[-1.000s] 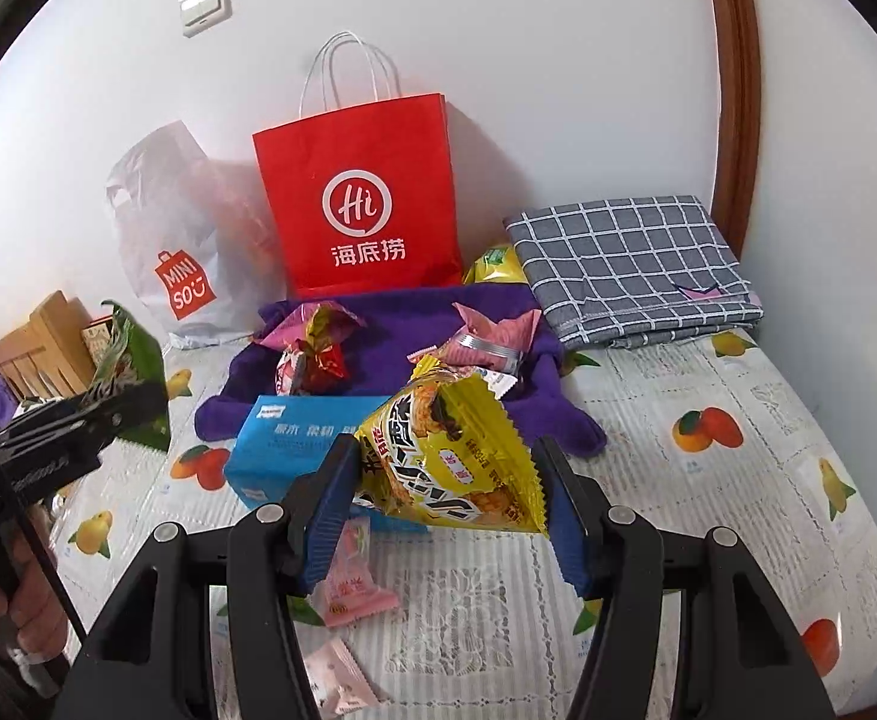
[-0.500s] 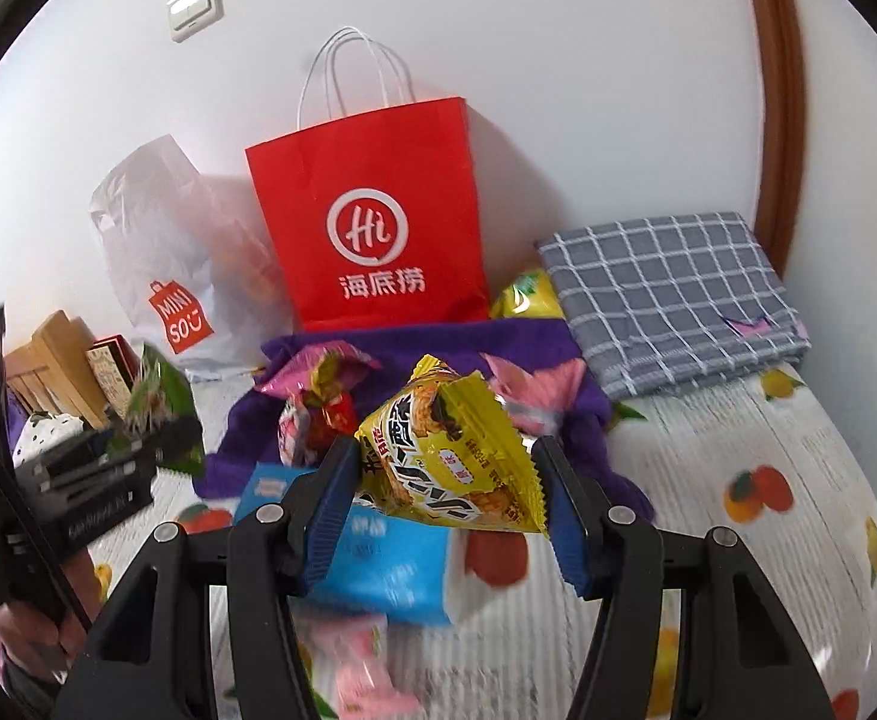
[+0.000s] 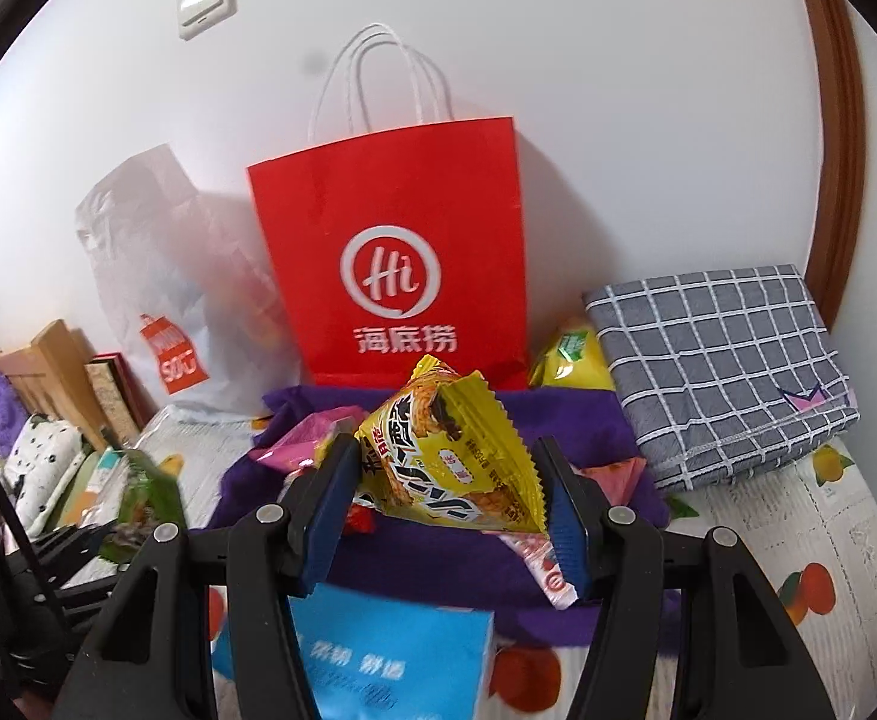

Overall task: Organize snacks
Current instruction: 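Carry the green cracker bag and yellow snack bag over the purple towel with both tools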

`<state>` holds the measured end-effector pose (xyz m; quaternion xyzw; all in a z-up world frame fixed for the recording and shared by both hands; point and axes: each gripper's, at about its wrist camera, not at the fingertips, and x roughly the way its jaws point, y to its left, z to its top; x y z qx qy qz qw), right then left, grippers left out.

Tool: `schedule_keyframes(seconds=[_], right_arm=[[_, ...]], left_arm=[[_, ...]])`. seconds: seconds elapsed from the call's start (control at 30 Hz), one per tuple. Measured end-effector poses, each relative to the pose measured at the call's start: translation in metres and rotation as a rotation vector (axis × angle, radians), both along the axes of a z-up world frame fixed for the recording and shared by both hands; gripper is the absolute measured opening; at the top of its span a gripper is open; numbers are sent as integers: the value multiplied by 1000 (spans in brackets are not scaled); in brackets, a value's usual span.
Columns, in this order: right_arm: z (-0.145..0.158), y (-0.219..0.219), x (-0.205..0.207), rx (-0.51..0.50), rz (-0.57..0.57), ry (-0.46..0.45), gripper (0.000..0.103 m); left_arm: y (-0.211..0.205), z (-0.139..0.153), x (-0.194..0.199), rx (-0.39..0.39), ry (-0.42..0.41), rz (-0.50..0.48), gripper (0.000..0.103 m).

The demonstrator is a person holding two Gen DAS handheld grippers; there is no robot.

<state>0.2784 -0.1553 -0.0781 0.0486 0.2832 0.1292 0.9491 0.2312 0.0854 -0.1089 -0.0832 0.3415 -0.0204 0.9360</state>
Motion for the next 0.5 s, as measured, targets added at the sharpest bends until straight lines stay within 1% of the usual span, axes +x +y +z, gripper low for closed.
schedule_keyframes(seconds=[0.07,0.13,0.23,0.37,0.5], right_arm=[[-16,-8,7,46,-6,39,58],[-27,-12,12,58,-6,72,58],[-39,-16,16,33,-26,76,58],[-48,-22,21,76,-16,98,58],[-57,-18,26,30,-22,104,58]], left_arm=[[2,-6,3,1,17,13,48],[2,-11,7,2,35,18,48],[1,-16,10,-12,48,12,48],[0,-20,11,-4,53,20,48],[1,-18,10,-21,48,17,48]])
